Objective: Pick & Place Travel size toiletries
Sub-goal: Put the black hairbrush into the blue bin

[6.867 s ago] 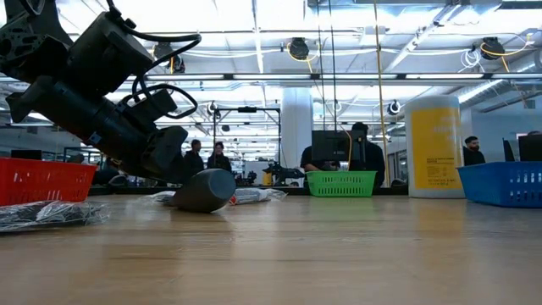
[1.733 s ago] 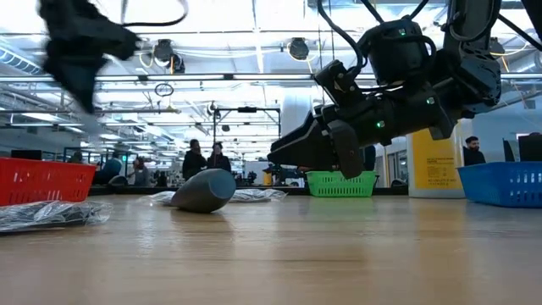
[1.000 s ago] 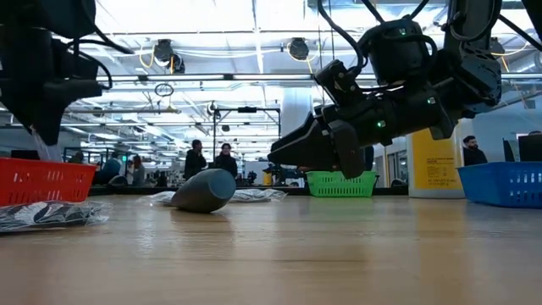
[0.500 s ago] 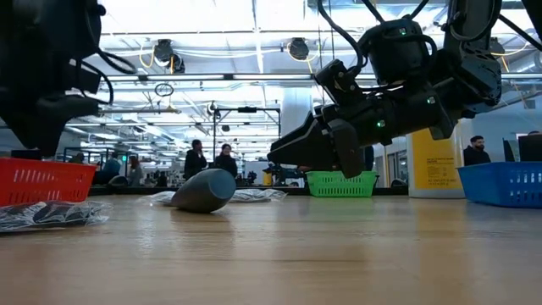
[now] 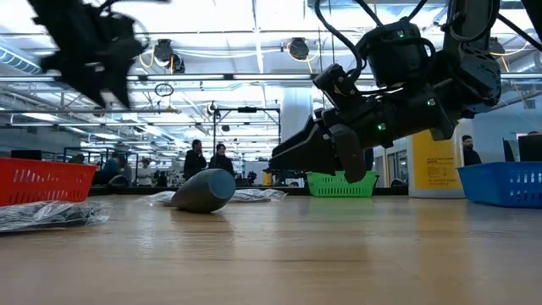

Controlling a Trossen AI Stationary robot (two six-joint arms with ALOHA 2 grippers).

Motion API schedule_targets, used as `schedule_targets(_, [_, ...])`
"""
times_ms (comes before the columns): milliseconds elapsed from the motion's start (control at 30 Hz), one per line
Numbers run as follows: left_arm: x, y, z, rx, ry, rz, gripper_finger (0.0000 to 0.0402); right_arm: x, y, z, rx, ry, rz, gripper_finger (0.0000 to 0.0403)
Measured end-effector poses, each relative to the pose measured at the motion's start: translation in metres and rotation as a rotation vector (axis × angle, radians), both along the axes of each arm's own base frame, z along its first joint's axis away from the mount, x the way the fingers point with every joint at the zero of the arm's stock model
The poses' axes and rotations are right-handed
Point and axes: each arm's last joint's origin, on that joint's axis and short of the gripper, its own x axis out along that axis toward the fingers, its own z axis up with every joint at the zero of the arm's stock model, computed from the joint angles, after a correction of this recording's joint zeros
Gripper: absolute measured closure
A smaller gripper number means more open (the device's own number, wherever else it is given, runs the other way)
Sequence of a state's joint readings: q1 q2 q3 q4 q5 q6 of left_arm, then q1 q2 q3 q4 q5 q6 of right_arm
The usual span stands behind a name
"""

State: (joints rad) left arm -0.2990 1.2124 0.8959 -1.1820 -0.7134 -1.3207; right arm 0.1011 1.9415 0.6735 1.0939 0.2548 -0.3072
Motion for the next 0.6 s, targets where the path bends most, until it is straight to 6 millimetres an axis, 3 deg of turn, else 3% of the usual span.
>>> schedule_targets(100, [0.024,0.002,-0.005,0.045,-0.128,-0.15,0.0128,0.0,-0.004,-0.003,0.03,0.033,0.022,0.0207])
schedule_targets(267, [0.057,0.018,-0.034,0.079,-0.31,-0.384,0.0128,-0.001,-0.019,-0.008,0.157,0.074,0.049,0.0206])
schedule_targets(400, [0.064,0.038,-0.063,0.142,-0.378,-0.396,0.0128,-0.002,-0.036,-0.009,0.283,0.071,-0.05,0.0206])
schedule_targets(600, [0.058,0.06,-0.105,0.152,-0.337,-0.266,0.0128,0.01,-0.075,-0.005,0.47,0.094,-0.244,0.0206])
